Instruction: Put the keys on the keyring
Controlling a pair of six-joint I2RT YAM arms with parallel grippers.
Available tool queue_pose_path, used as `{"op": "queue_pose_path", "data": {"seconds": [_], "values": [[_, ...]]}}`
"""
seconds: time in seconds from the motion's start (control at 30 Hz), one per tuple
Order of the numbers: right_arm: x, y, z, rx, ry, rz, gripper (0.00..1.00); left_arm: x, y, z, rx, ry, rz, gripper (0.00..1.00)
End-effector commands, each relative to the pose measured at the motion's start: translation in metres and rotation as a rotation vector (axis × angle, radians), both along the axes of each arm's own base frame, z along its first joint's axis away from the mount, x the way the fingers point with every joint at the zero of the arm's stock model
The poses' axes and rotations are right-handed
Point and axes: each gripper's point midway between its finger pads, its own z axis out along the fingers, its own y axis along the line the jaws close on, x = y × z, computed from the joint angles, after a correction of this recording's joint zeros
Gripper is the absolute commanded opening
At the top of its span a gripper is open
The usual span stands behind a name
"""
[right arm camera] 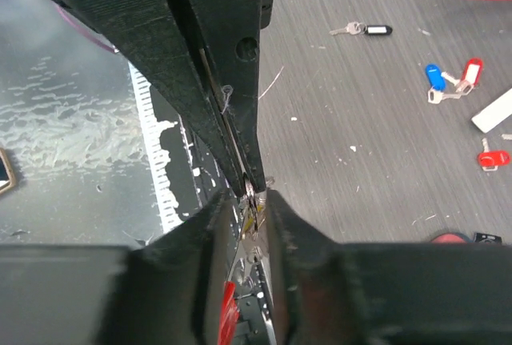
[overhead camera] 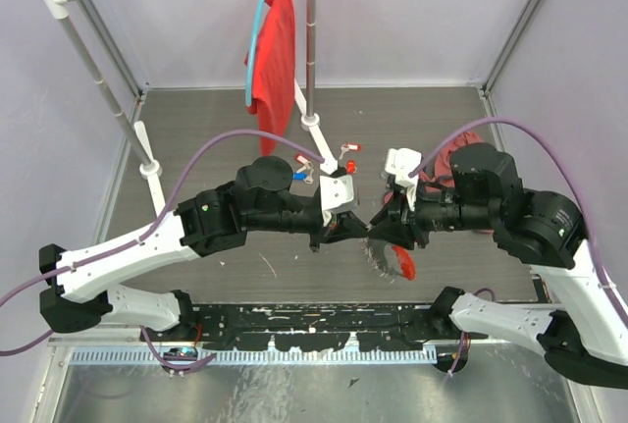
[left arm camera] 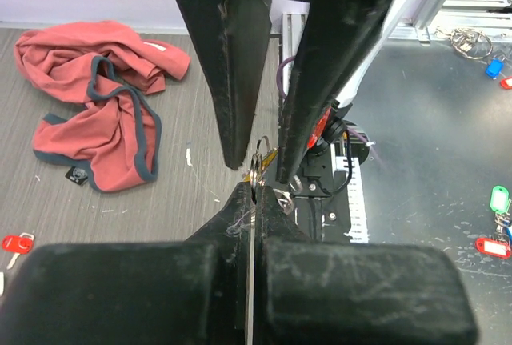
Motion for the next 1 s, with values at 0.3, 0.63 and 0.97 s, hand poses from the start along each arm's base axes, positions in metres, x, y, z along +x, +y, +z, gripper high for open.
{"op": "queue_pose_path", "data": {"seconds": [0.3, 0.63, 0.97], "values": [[0.005, -0.017, 0.04, 0.285, 0.037, -0.267, 0.38, 0.004, 0.007, 0.033, -0.129, -0.042, 0.042, 0.0], [0.0, -0.014, 0.032, 0.324, 0.043, -0.242, 0.4, -0.014, 0.008, 0.045, -0.177, -0.025, -0.047, 0.0], [-0.009, 0.0, 0.027, 0.309, 0.065, -0.135, 0.27, -0.017, 0.009, 0.047, -0.178, -0.022, -0.063, 0.0]]}}
